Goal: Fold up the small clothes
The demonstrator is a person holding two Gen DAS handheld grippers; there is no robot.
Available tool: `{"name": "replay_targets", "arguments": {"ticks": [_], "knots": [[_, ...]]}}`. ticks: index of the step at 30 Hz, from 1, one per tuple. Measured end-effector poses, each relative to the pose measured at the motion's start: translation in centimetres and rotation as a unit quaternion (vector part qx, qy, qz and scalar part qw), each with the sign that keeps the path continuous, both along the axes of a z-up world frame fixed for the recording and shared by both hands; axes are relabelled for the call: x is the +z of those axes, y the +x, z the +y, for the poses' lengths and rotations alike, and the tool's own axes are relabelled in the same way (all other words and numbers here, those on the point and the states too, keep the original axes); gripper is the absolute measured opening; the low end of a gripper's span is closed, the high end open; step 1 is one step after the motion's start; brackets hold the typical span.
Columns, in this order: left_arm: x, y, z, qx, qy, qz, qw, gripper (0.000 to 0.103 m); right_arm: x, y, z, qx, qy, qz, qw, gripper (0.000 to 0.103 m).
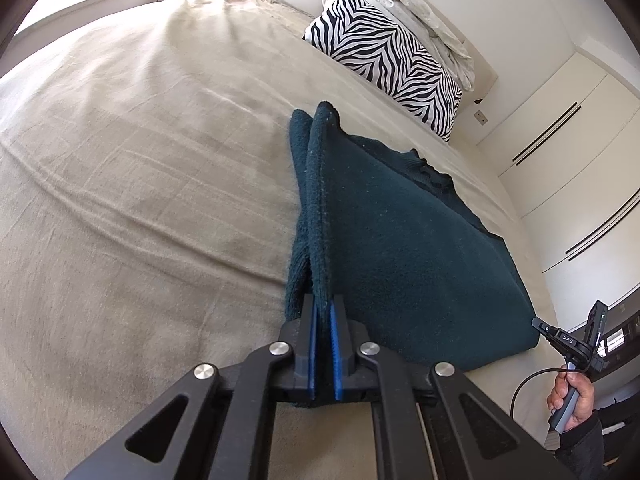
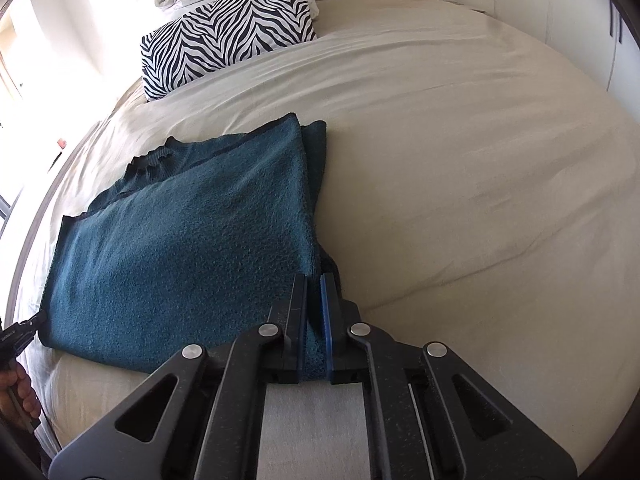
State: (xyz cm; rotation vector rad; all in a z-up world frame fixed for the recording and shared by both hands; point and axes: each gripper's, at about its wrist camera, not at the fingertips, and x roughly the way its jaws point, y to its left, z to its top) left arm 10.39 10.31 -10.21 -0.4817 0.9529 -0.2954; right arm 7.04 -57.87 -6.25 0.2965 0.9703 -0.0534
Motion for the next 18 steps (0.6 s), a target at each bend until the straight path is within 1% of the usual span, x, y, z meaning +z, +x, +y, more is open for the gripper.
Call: {"name": "replay_targets", "arguments": {"ticks": [8,18], "knots": [[-0.8,-0.2,0.4,0.001,-0.008,0.010,0.9999,0.008,-0.6,-0.7,-0.7,-0.009,0.018,0.002,1.000,0.005],[-1.1,-0.5,0.1,-0.006,-0.006,0.013,0.9999,0.008,-1.2,-1.2,-0.9,-0.016,0.028,0.003,0.999,0.005]]}}
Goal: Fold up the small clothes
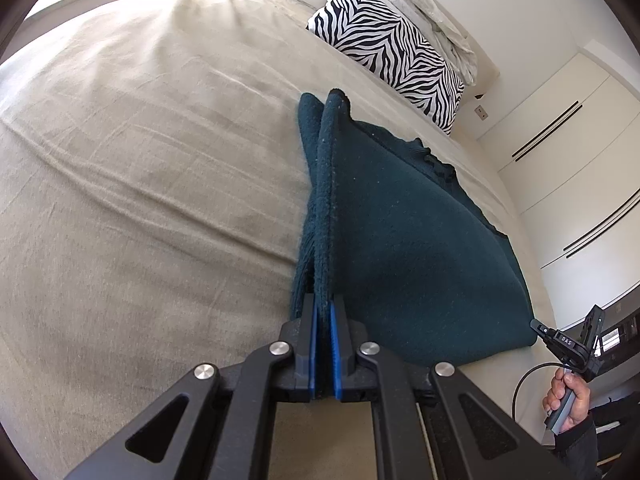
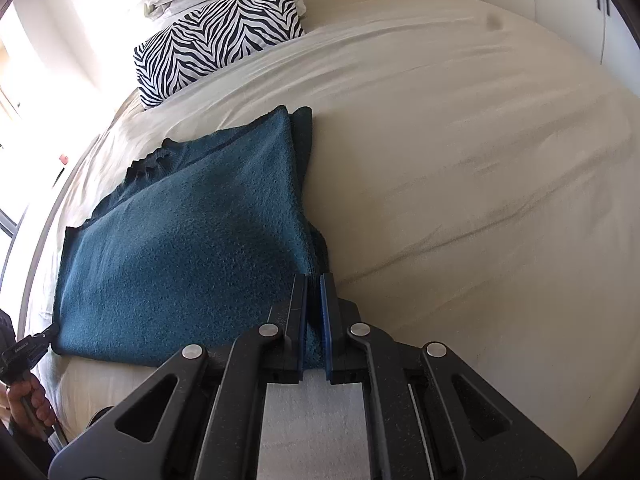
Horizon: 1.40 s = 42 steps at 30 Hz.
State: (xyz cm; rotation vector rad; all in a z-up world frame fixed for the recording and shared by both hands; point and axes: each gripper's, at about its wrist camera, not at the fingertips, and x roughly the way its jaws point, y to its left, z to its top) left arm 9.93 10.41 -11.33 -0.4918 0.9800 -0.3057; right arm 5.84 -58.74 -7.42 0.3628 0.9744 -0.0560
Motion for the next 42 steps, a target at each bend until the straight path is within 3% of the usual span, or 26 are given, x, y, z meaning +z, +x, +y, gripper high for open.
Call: {"name": "replay_targets", "arguments": {"ticks": [25,30,31,36,39,40,41,42], "knots": [[-0.6,0.6,0.6,0.003,-0.026,0.015,0.9995,0.009,-1.3,-0.3,-0.3,-0.003,0.017,0.004,1.000,0.005],[0.6,-0.1,0.9,0.014,-0.033,0.008,0.9993,0.019,-0.8,-0.6,-0.7,-0.011,0.034,0.008,0.999,0.007],[1.2,-0.4,0.9,0.019,-0.027,0.002,0.9994,0.025,-0.4,-0.7,-0.7,-0.014,0.032,0.006,0.999,0.007],[5.0,-0.8,-0.1,0.020,0.036,-0.045,0.9981,0.030,2.3,-1.0,-0.6,-0.034,0.003,-0.017,0.999,0.008],[6.9,0.6,-2.2,0.011,0.090,-0.071,0.9934,0.049,3.9,0.0,0.2,-0.020,0.031,-0.037,0.999,0.009],[7.2,1.3,-3.2,0.006,0.103,-0.077,0.9917,0.049,4.4,0.7,0.9,-0.009,0.041,-0.044,0.998,0.011],[7.5,2.1,-4.2,-0.002,0.115,-0.081,0.9900,0.049,4.7,1.5,1.9,0.002,0.051,-0.050,0.997,0.020],[7.5,3.1,-5.4,-0.011,0.130,-0.083,0.9880,0.052,5.0,2.4,2.9,0.013,0.064,-0.053,0.996,0.036]]}}
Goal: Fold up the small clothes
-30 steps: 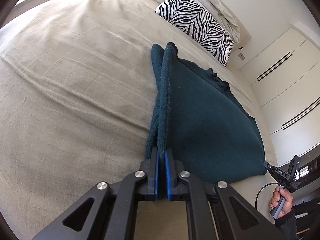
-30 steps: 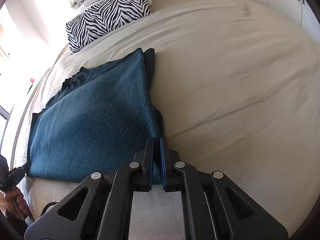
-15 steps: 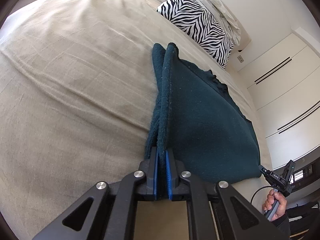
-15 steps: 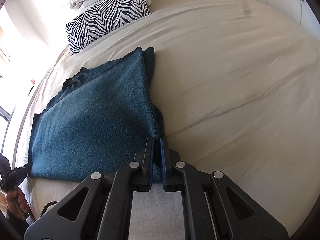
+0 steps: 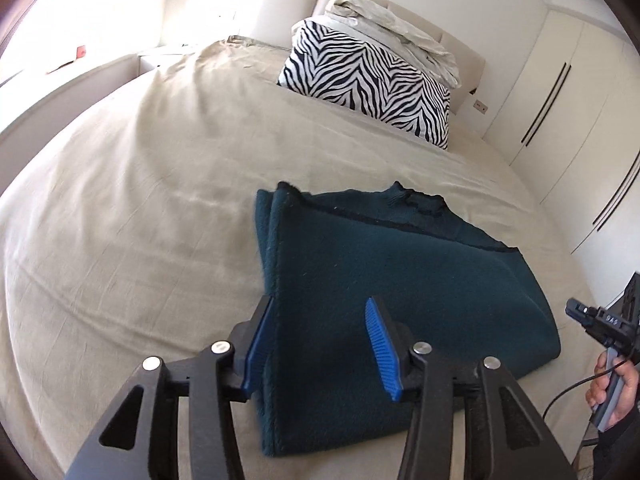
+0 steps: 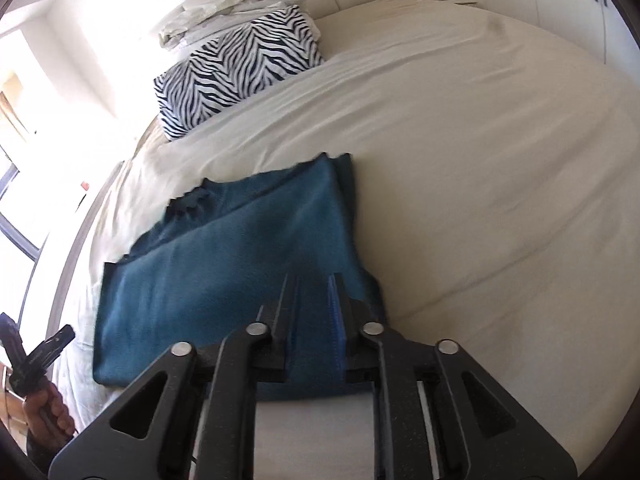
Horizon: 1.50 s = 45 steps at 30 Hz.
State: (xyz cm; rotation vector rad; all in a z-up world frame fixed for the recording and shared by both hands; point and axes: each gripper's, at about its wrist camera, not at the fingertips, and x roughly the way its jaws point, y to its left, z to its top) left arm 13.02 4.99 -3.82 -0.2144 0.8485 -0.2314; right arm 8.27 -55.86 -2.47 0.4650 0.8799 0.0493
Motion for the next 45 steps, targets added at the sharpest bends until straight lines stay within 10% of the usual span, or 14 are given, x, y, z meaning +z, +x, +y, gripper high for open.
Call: {"name": "replay_targets", "arguments": {"ticks": [2,11,18,31,38,45], "knots": [[-0.4,2.1,-2.5,-0.011,0.046,-0.002,0.9989,0.052,0.2,2.1,2.3,0.026,0.042,-0.015,0.999,0.059],[-4.7,9.7,-6.9,0.001,0.177,0.043,0.9833,0.052,-4.5,13.4,12.6,0.107,0.202,0.030,0.973,0.057],[-6.1,9.8,-6.3,-0.006,0.171,0.038,0.9845,0.054,-9.0,14.9,10.0,0.064,0.244,0.039,0.967,0.032],[-6.3,9.4,-6.4,-0.010,0.168,0.024,0.9854,0.055,-7.8,9.5,-4.6,-0.127,0.200,-0.010,0.971,0.032],[-3.7,5.0,-5.8,-0.017,0.086,0.035,0.9955,0.054,-4.7,6.3,4.3,0.043,0.264,-0.007,0.964,0.035],[-6.1,-2.7,-7.3,-0.062,0.018,0.068,0.9956,0.054,-8.9,2.9,13.7,0.138,0.311,0.059,0.939,0.035]]}}
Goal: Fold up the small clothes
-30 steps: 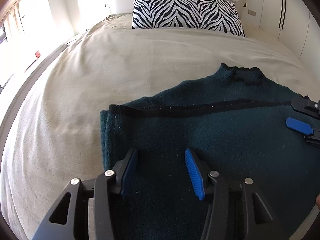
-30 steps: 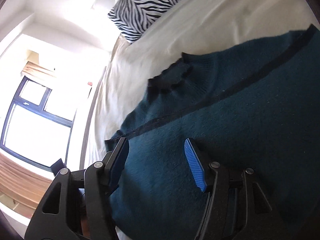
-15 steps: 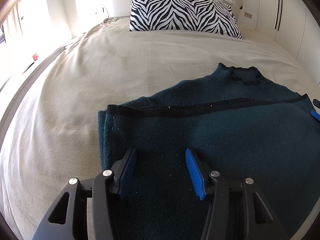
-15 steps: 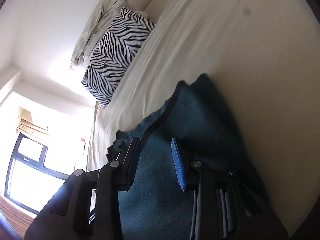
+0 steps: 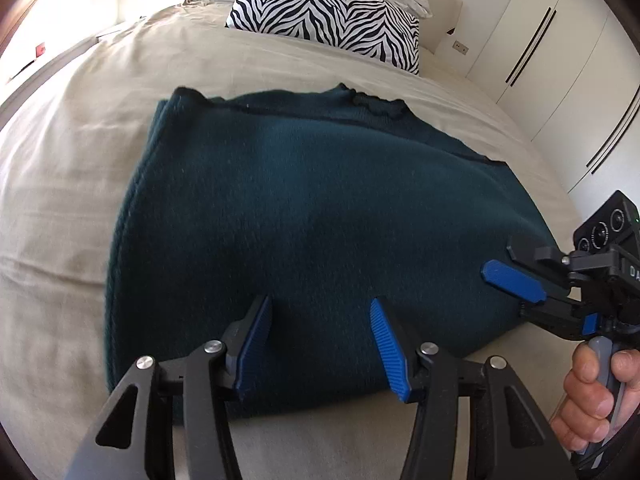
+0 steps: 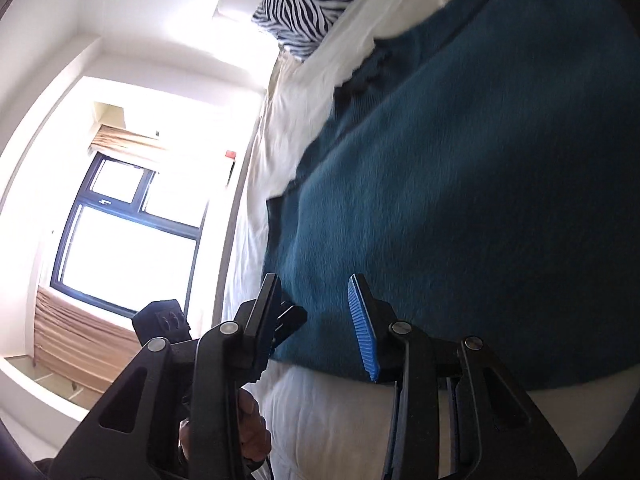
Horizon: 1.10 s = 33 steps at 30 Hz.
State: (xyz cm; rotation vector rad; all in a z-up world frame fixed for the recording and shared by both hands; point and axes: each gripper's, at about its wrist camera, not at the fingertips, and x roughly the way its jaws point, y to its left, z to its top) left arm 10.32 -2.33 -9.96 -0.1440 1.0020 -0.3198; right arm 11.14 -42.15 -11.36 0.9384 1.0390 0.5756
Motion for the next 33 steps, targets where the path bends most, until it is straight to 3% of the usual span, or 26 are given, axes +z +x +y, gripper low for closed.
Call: {"name": "replay_targets", "arguments": {"ticks": [2,5,10,18,20,22,25,31,32,33], "knots": [[-0.3,-0.5,-0.2,-0.005,0.011,-0.012,0.9999,0.055,-1.8,-0.6,0.3,-0.001,0.001,0.024,1.000,0.033],[-0.1,-0.5,0.5,-0.006,0.004,-0.012,0.9999,0.053,-2.2,-1.6,-1.7,-0.028,0.007,0.019,0.999,0.032],[-0.1,-0.6,3.2,0.007,-0.036,-0.005,0.9993,0.043,-2.7,-2.9,-9.3,-0.118,0.037,0.017,0.992,0.032],[0.4,-2.1,7.5,0.020,-0.071,-0.012,0.9972,0.043,-1.8,-6.9,-18.9,-0.241,0.023,0.008,0.970,0.033],[1.4,-2.8,8.4,0.034,-0.064,-0.021,0.9971,0.044,-1.1,-7.6,-20.6,-0.255,0.007,0.002,0.967,0.033],[2.4,-3.5,9.4,0.046,-0.074,-0.038,0.9955,0.055,0.3,-7.9,-21.4,-0.260,-0.001,-0.008,0.966,0.035],[3.3,-3.4,10.9,0.069,-0.087,-0.052,0.9925,0.068,2.2,-6.6,-19.6,-0.229,-0.012,-0.023,0.973,0.035],[1.0,-0.4,11.8,0.081,-0.129,0.009,0.9883,0.068,4.4,-2.2,-9.7,-0.121,-0.011,-0.036,0.992,0.035],[0.1,0.1,11.7,0.084,-0.137,0.027,0.9866,0.068,4.4,-1.5,-8.1,-0.106,-0.014,-0.035,0.994,0.037],[-0.5,0.2,11.9,0.084,-0.149,0.039,0.9844,0.067,4.3,-0.7,-6.5,-0.090,-0.017,-0.034,0.995,0.048]]}}
